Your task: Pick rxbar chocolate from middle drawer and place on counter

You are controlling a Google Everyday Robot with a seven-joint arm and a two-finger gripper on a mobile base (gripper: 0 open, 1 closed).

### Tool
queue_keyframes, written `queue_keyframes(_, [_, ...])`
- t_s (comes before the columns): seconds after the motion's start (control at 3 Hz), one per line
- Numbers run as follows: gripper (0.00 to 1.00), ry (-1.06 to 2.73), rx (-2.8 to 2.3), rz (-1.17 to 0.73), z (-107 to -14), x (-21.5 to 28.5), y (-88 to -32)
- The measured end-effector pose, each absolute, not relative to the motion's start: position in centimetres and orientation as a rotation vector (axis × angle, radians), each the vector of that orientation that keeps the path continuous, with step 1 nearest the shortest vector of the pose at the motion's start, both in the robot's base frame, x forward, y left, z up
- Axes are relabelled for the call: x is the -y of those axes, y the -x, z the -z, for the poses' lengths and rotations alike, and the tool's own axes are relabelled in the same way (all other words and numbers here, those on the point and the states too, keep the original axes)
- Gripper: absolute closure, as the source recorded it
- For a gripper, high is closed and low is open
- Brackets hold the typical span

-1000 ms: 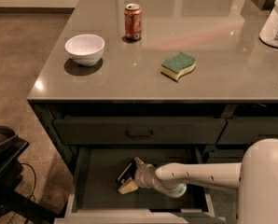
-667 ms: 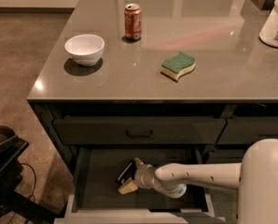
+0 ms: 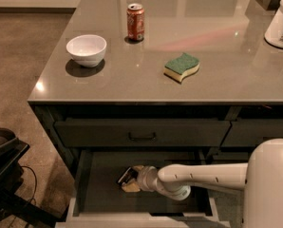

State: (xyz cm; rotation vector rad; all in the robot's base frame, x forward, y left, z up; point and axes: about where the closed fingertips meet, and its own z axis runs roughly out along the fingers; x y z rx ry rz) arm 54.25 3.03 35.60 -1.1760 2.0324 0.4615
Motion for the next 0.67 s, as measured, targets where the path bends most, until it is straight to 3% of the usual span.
queue_keyframes(0.67, [1.00,1.194,-2.045,-0.460,-36.46,-2.61,-53.41])
